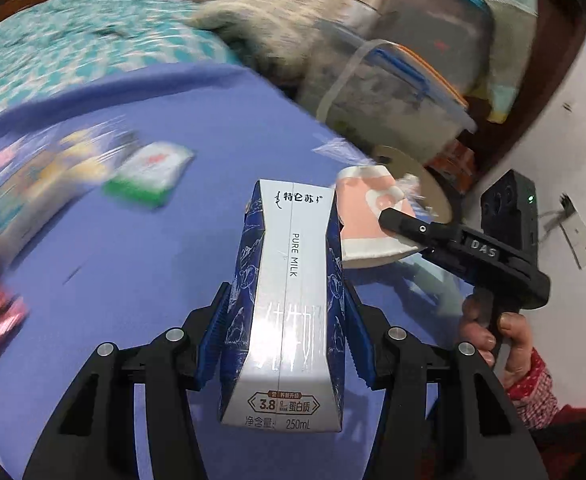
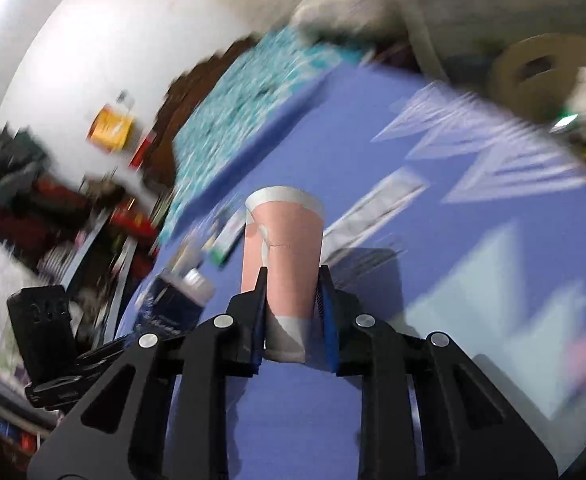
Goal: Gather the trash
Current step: 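Carry the carton and cup to the wastebasket and release both, then grasp the crumpled white tissue with the left tool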
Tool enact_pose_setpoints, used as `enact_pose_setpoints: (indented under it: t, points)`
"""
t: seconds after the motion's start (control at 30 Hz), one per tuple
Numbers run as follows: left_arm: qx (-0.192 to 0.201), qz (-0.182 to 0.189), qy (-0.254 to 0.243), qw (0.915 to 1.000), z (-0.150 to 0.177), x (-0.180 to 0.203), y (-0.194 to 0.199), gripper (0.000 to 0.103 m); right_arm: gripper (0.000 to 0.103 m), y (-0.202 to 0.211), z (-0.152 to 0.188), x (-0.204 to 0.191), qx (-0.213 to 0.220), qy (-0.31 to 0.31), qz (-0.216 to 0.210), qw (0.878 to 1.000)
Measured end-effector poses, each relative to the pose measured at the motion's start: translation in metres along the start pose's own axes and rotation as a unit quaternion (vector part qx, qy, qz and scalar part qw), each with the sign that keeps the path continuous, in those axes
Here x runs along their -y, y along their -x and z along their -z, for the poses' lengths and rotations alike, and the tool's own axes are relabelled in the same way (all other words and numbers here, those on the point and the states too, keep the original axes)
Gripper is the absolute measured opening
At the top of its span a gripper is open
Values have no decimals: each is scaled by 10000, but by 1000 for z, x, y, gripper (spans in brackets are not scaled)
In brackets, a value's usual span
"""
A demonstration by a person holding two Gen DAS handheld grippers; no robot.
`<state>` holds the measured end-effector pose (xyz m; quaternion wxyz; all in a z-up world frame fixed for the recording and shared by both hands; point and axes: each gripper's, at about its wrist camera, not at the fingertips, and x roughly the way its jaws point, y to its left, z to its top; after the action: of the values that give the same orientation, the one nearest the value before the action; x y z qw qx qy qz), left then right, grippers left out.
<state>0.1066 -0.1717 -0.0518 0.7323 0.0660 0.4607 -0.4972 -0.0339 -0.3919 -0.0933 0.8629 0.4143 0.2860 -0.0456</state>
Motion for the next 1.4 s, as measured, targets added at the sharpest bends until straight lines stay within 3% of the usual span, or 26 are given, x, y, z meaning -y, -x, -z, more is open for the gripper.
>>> enact_pose_setpoints:
  t: [0.23, 0.37, 0.4, 0.43, 0.47, 0.5, 0.67, 0.87, 1.0, 1.13, 1.23, 1.33, 1.4]
  points:
    - [-451, 684, -860, 9929, -85, 106, -96, 50, 28, 90, -54, 101, 1126, -635, 1036, 9862]
    - [-557, 582, -1173, 9898, -132, 166, -161, 51, 43, 106, -81, 138, 1328, -725, 1490, 9772]
    - [-566, 563, -1190, 9897, -139, 174, -171, 53, 61, 107, -83, 141, 1397, -736, 1539, 9754]
    - [-572, 569, -1208, 9894, -146, 186, -182, 59, 71, 109, -87, 147, 1463, -768, 1558, 9739]
    - [-552, 568, -1235, 9892, -150, 194, -190, 74, 71, 112, -89, 151, 1569, -804, 1556, 9720]
    - [-423, 454, -1299, 9896, -154, 205, -197, 77, 71, 114, -89, 151, 1674, -825, 1577, 9697]
    - [-351, 373, -1354, 9895, -151, 209, -192, 77, 71, 140, -67, 151, 2155, -898, 1533, 9602]
    - [46, 201, -1377, 9903, -106, 167, -124, 77, 70, 146, -36, 110, 2377, -704, 1188, 9615]
    - [319, -128, -1275, 9912, -66, 123, -67, 77, 70, 111, -27, 62, 1901, -273, 755, 9785]
    - [601, -1002, -1003, 9881, -24, 56, 0, 77, 70, 63, -15, 15, 1241, 128, 372, 9915]
    - [703, -1836, -487, 9793, 1, -10, 52, 79, 70, 23, -1, -18, 689, 327, 129, 9970]
    - [801, -2352, 356, 9680, 19, -81, 97, 80, 70, -14, 13, -44, 182, 506, -72, 9985]
    - [941, -2509, 1038, 9578, 27, -127, 123, 80, 70, -37, 21, -64, -86, 638, -136, 9978]
